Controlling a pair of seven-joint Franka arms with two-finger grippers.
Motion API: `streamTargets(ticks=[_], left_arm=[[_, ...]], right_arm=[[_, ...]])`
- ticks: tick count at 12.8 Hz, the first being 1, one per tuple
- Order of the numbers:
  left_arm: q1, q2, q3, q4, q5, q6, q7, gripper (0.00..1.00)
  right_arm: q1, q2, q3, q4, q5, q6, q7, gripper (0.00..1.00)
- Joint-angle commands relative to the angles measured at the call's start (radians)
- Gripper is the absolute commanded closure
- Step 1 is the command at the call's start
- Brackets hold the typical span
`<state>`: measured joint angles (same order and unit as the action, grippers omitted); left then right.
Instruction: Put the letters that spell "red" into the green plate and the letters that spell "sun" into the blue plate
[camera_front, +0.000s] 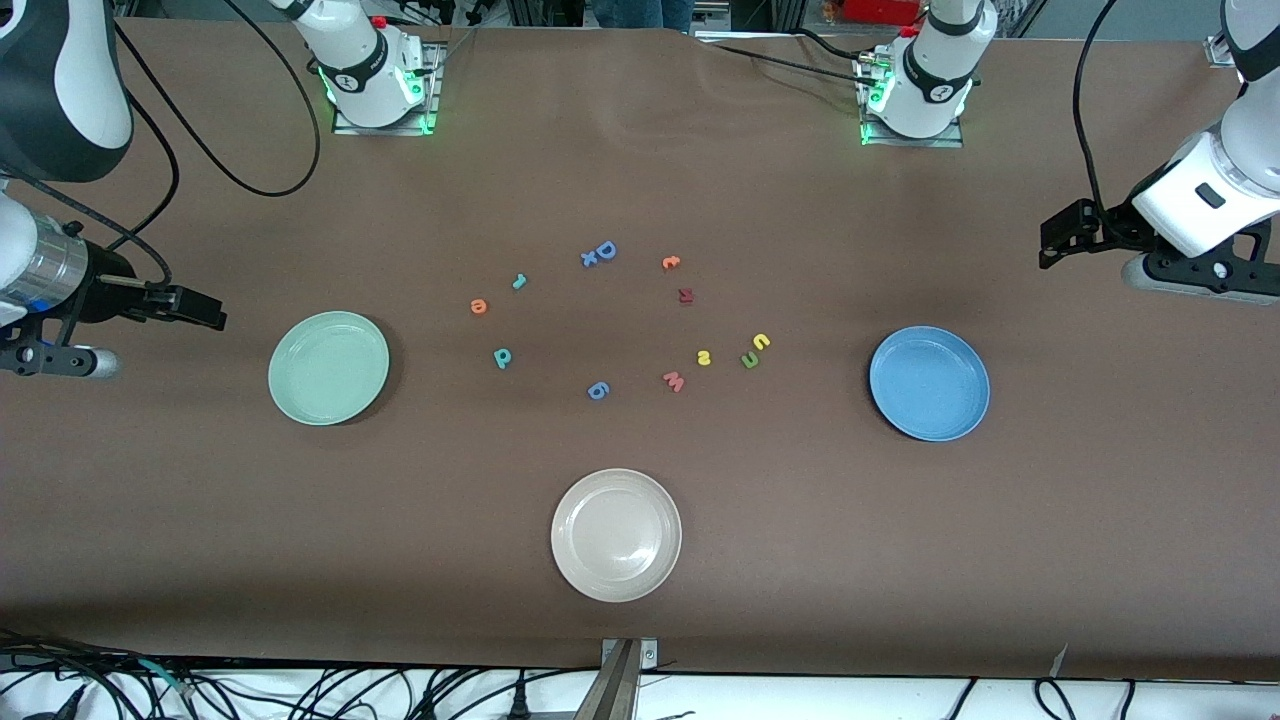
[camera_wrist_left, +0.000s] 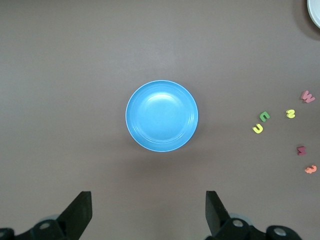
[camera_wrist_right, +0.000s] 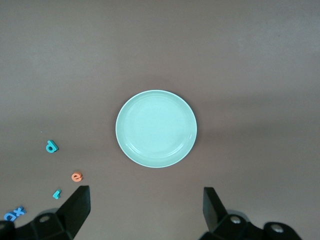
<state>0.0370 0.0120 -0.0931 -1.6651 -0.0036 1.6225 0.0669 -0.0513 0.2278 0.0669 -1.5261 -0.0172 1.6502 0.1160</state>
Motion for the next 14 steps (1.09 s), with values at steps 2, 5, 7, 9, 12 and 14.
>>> streamTargets(ticks=[2, 5, 7, 9, 12, 14], left_arm=[[0.001, 0.010, -0.004, 0.031, 0.027, -0.038, -0.009, 0.00], [0.001, 0.010, -0.004, 0.031, 0.027, -0.049, -0.009, 0.00], [0.001, 0.010, -0.004, 0.031, 0.027, -0.049, -0.009, 0.00], [0.003, 0.010, 0.003, 0.031, 0.027, -0.050, -0.009, 0.00], [0.003, 0.013, 0.004, 0.036, 0.016, -0.047, -0.012, 0.00], [-0.002, 0.025, 0.003, 0.036, 0.025, -0.044, -0.025, 0.00]], right_arm=[[-0.002, 0.012, 0.004, 0.024, -0.013, -0.012, -0.012, 0.00], [-0.002, 0.012, 0.004, 0.024, -0.013, -0.012, -0.012, 0.00], [-0.002, 0.012, 0.004, 0.024, -0.013, -0.012, -0.012, 0.00], [-0.002, 0.012, 0.004, 0.024, -0.013, -0.012, -0.012, 0.00], [-0.002, 0.012, 0.004, 0.024, -0.013, -0.012, -0.012, 0.00], [-0.002, 0.012, 0.004, 0.024, -0.013, -0.012, -0.012, 0.00]])
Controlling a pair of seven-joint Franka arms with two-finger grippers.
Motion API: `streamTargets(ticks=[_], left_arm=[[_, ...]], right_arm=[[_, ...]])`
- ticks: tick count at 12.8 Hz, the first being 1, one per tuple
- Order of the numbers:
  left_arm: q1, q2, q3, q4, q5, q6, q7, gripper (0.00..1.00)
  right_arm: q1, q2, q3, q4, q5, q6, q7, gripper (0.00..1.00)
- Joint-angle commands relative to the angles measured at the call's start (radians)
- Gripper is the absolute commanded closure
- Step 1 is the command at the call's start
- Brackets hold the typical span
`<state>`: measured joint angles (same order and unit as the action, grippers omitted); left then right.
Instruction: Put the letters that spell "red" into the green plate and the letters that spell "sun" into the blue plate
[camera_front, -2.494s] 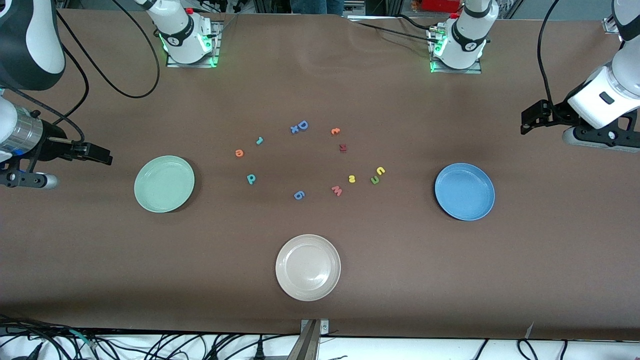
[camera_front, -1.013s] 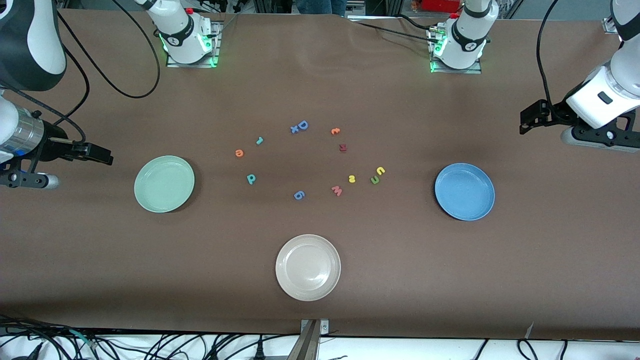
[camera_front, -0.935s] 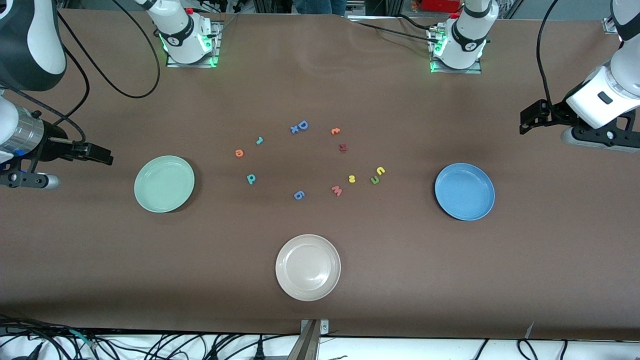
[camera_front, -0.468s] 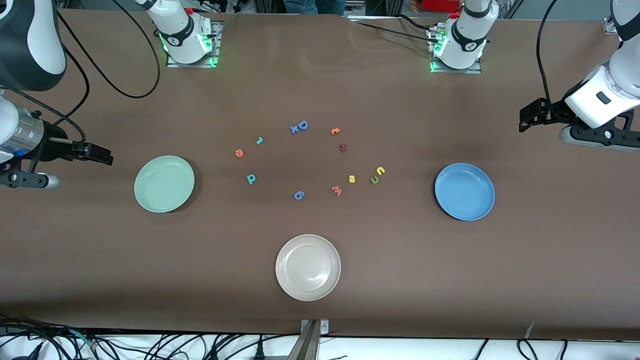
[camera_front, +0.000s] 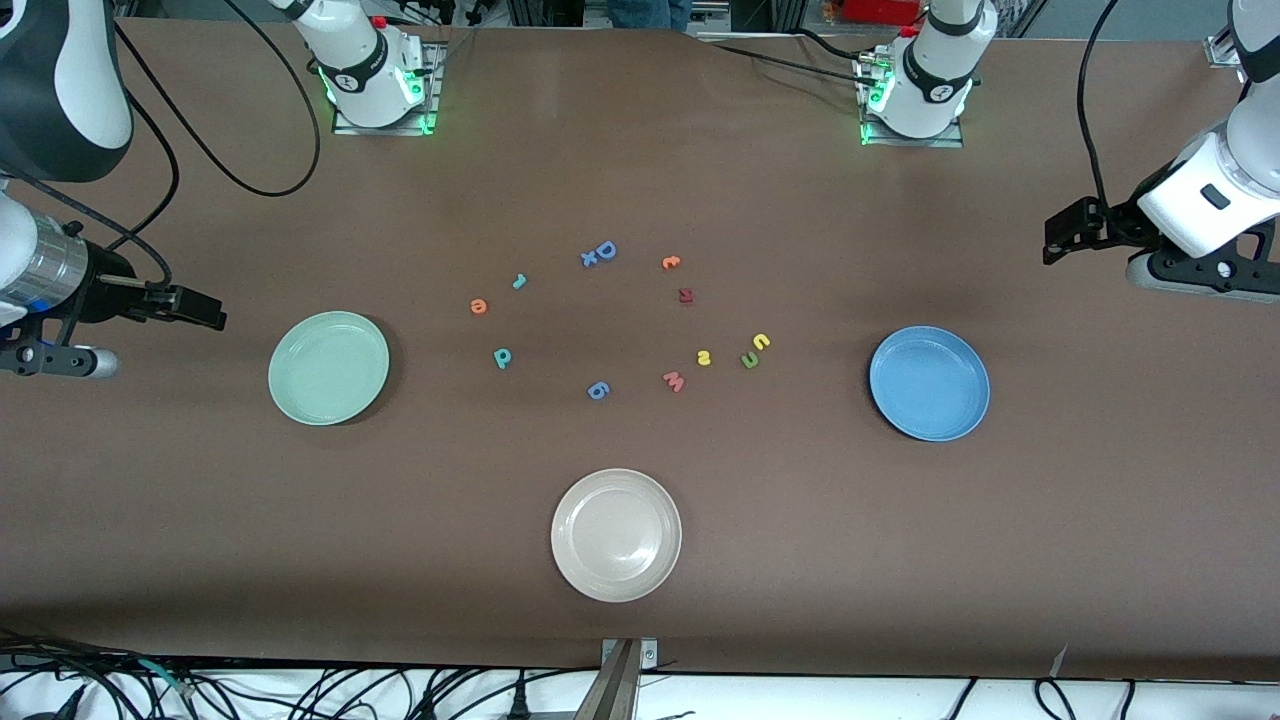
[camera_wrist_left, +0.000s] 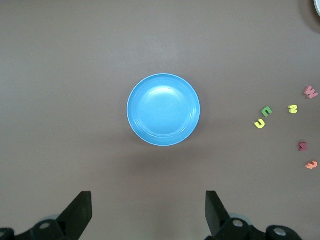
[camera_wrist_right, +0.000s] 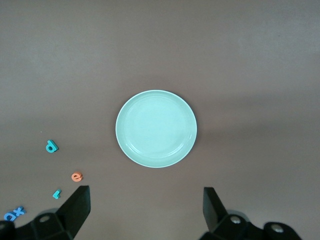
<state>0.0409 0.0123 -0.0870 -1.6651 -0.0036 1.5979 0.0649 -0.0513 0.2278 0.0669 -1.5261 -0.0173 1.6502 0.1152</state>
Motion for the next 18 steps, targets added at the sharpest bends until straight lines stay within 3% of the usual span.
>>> streamTargets(ticks=[1, 9, 10, 12, 13, 16, 18], left_arm=[[-0.006, 0.028, -0.005, 0.036, 0.025, -0.018, -0.023, 0.00], [-0.012, 0.023, -0.016, 0.085, 0.020, -0.082, -0.022, 0.00], [-0.012, 0.021, -0.017, 0.108, 0.020, -0.117, -0.017, 0.00], [-0.013, 0.023, -0.013, 0.142, 0.022, -0.171, -0.011, 0.00], [-0.015, 0.024, -0.013, 0.143, 0.021, -0.171, -0.013, 0.00], [-0.015, 0.023, -0.022, 0.148, 0.020, -0.176, -0.014, 0.00], [-0.013, 0.021, -0.022, 0.149, 0.024, -0.174, -0.014, 0.00]], right_arm=[[-0.002, 0.011, 0.004, 0.024, -0.013, -0.012, -0.011, 0.00], [-0.002, 0.005, 0.004, 0.008, -0.010, -0.004, -0.011, 0.00], [-0.004, -0.005, 0.004, -0.021, -0.013, 0.019, -0.009, 0.00], [0.001, -0.164, -0.002, -0.281, -0.013, 0.220, -0.028, 0.00], [0.001, -0.174, -0.002, -0.308, -0.013, 0.241, -0.035, 0.00], [0.002, -0.179, -0.004, -0.293, -0.009, 0.192, -0.039, 0.00], [0.001, -0.144, -0.001, -0.209, -0.006, 0.078, -0.035, 0.00]])
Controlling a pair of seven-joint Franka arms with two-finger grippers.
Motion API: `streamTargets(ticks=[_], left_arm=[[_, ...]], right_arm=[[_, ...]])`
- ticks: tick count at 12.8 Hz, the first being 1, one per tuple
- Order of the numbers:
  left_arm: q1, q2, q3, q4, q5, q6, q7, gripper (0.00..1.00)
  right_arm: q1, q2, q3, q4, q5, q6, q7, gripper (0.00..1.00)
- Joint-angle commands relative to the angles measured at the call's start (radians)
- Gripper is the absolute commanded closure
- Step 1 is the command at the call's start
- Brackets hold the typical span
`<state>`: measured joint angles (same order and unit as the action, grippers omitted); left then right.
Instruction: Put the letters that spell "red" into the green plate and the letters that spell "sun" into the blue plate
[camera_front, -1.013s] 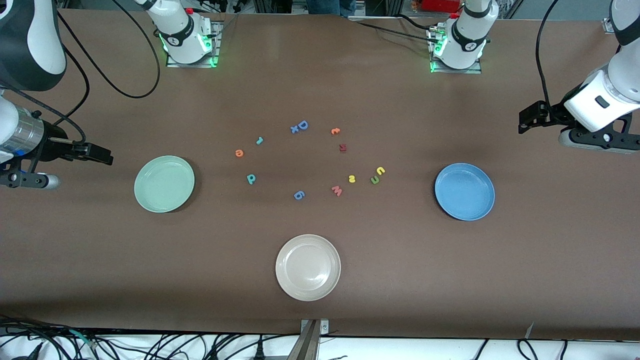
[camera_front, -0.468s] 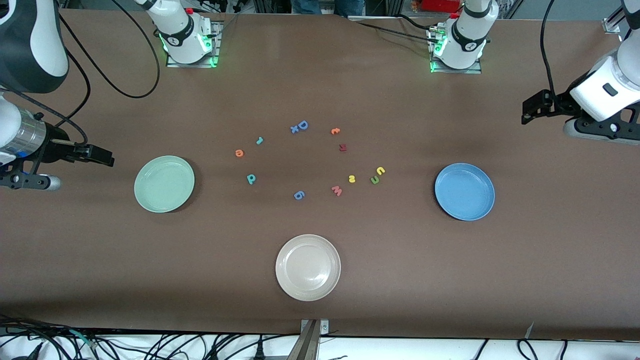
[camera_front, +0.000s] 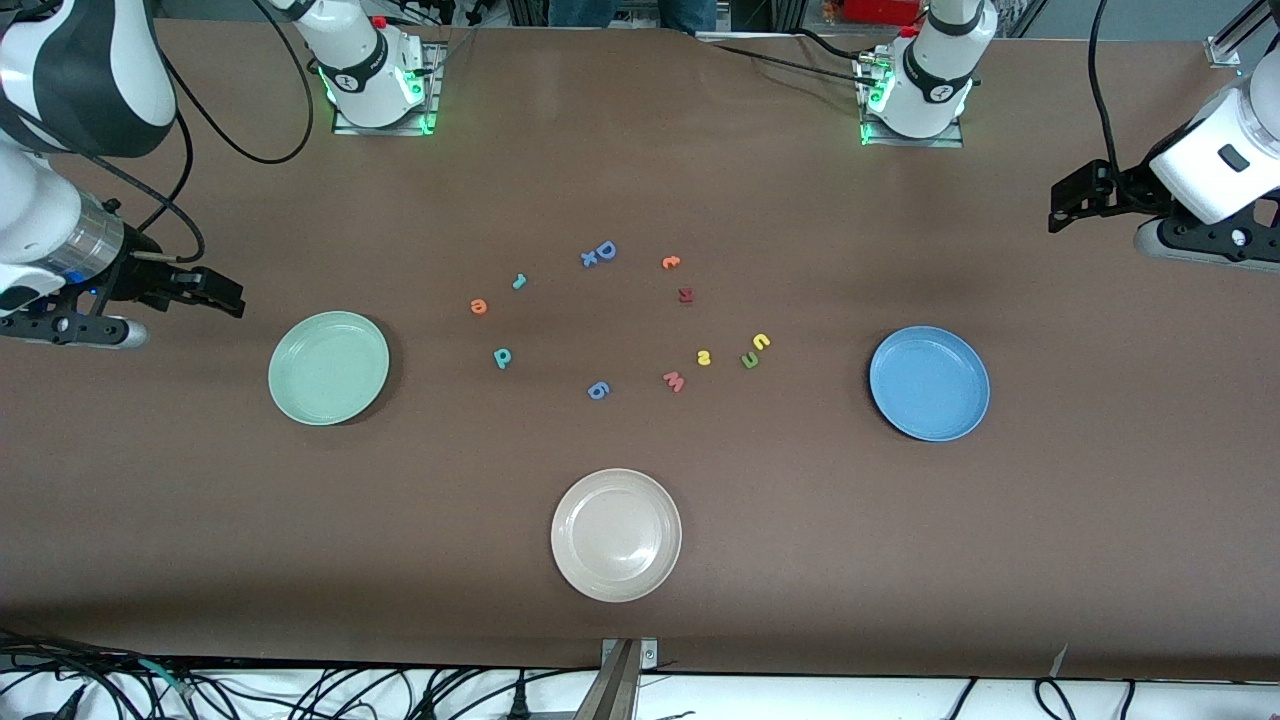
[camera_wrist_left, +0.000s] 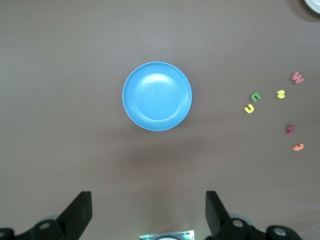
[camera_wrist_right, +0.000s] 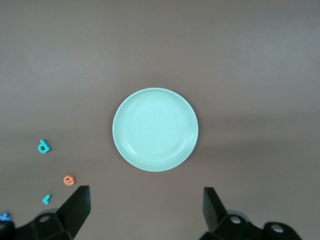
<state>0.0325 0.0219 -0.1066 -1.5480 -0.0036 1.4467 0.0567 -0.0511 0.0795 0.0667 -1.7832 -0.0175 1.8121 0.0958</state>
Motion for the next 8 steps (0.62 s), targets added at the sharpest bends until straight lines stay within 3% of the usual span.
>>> streamTargets(ticks=[1, 3, 8], left_arm=[[-0.005, 0.012, -0.002, 0.032, 0.025, -0.023, -0.006, 0.00], [0.004, 0.010, 0.002, 0.034, 0.024, -0.025, -0.006, 0.00], [0.026, 0.013, 0.010, 0.091, 0.017, -0.025, -0.003, 0.00]], right_arm=[[0.001, 0.025, -0.001, 0.121, -0.004, -0.185, -0.013, 0.00], [-0.004, 0.040, -0.002, 0.162, -0.004, -0.275, -0.016, 0.00], [-0.006, 0.036, -0.005, 0.165, -0.002, -0.275, -0.016, 0.00]])
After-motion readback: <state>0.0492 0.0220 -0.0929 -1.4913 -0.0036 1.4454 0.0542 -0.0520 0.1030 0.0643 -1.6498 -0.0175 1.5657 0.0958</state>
